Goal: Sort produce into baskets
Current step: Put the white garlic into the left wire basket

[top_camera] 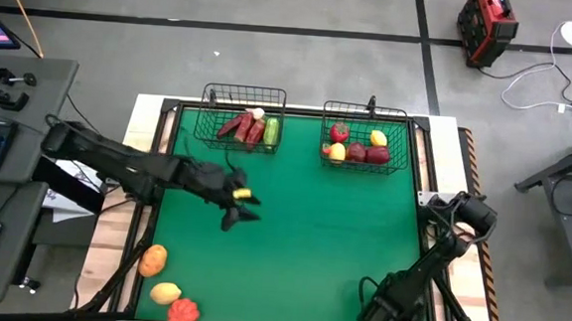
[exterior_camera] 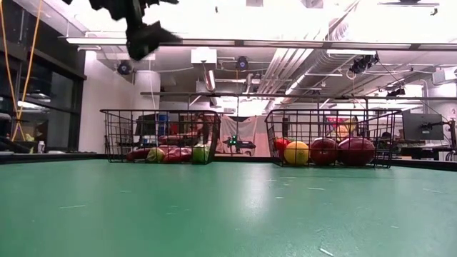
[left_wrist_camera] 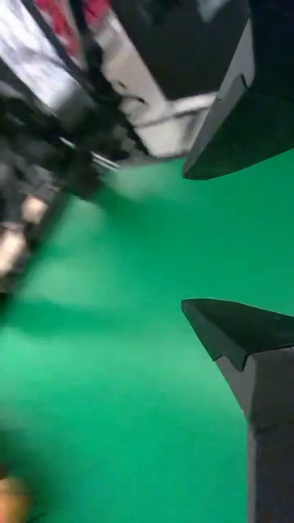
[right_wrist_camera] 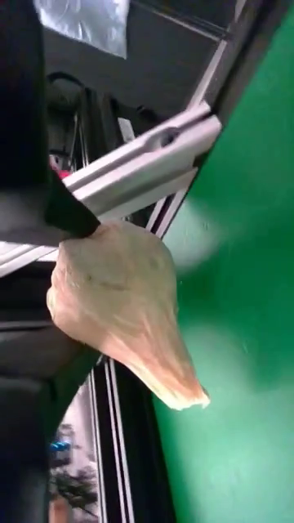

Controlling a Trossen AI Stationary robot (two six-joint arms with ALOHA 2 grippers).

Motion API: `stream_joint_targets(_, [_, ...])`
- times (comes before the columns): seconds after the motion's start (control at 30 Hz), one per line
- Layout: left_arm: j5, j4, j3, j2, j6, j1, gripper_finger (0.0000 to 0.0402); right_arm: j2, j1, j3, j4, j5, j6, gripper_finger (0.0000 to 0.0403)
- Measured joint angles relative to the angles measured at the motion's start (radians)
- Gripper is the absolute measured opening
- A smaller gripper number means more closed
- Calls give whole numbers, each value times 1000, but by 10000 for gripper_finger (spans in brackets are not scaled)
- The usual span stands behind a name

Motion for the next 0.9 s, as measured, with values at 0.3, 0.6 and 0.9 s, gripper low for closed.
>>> stream_joint_targets(0.3, [-105, -31, 1, -406, 32, 106, 241, -127, -78, 0, -84, 179, -65, 99])
stream_joint_targets(0.6, [-157, 81, 1, -681, 14, 123, 241, -262, -375, 0, 3, 603, -264, 99])
stream_joint_targets(0.9, [-146, 127, 2, -702, 37, 116, 241, -263, -804, 28, 595, 898, -638, 99])
